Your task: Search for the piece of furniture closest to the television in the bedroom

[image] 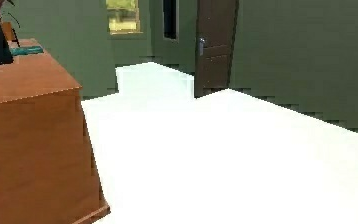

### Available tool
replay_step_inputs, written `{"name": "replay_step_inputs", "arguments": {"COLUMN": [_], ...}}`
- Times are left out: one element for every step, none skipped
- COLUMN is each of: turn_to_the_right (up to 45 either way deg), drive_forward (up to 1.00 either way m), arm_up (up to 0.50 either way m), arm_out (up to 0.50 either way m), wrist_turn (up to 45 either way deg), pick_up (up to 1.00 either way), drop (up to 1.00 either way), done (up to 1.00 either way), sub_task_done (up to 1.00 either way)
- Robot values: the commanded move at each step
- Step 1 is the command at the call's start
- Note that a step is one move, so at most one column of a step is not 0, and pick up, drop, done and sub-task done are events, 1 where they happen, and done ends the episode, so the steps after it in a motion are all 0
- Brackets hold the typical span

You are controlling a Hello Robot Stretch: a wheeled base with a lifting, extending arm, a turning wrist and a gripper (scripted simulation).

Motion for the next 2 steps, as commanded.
{"name": "replay_step_inputs", "arguments": {"turn_to_the_right": [-33.0,-3.0], "drive_forward": [0.00,0.00], "arm_up": [0.00,0.00], "arm_out": [0.00,0.00], "wrist_turn": [0.0,0.0], "pick_up": [0.00,0.00], "drop": [0.00,0.00], "done": [0.00,0.00], "sub_task_done": [0.00,0.00]}}
